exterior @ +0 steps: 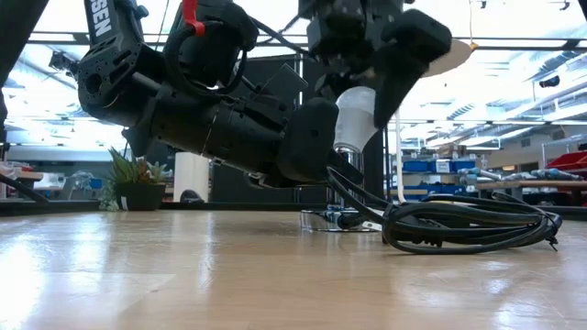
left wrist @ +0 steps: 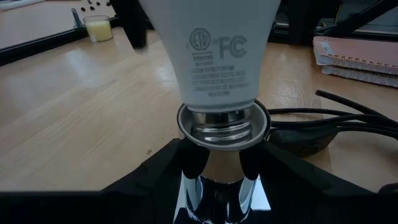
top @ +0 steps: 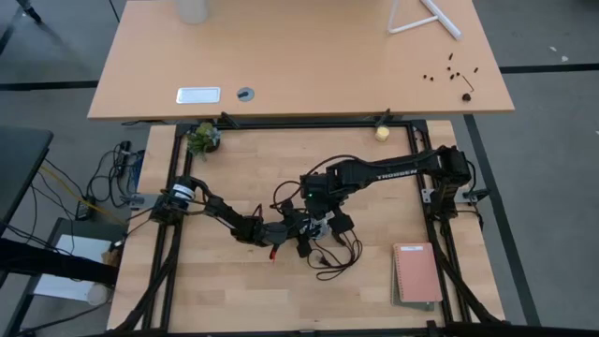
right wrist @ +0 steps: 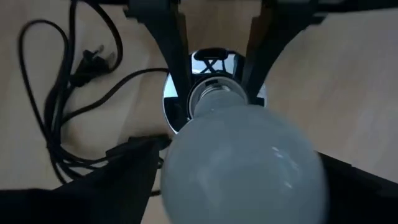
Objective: Screw lightbulb
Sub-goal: Insert the lightbulb into the lamp
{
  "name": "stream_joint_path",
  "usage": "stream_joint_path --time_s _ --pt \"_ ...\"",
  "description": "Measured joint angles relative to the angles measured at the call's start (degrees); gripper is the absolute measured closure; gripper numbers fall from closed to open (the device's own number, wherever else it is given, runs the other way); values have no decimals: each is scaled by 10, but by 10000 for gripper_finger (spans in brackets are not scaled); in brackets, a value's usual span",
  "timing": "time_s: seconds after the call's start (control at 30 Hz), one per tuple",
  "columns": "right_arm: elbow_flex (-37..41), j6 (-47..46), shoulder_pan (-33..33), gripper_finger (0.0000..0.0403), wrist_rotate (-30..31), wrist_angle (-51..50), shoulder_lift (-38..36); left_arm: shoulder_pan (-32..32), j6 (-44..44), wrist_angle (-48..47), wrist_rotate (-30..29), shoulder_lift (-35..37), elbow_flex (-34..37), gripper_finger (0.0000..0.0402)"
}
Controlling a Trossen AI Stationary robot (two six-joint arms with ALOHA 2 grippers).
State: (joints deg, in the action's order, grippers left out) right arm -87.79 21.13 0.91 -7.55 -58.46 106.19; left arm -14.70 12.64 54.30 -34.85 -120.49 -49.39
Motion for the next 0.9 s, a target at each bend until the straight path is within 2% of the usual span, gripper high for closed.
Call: stream_joint_path --time_s 0.17,0.47,0.67,0.9 --pt "45 -12 0 72 1 57 0 0 1 0 0 0 0 199" --pt "45 -40 0 107 0 89 -1 0 1 1 0 0 0 199" --pt "45 -39 0 150 1 98 -2 0 1 0 0 0 0 199" --pt "45 -27 12 144 14 93 -3 0 1 0 3 0 0 199"
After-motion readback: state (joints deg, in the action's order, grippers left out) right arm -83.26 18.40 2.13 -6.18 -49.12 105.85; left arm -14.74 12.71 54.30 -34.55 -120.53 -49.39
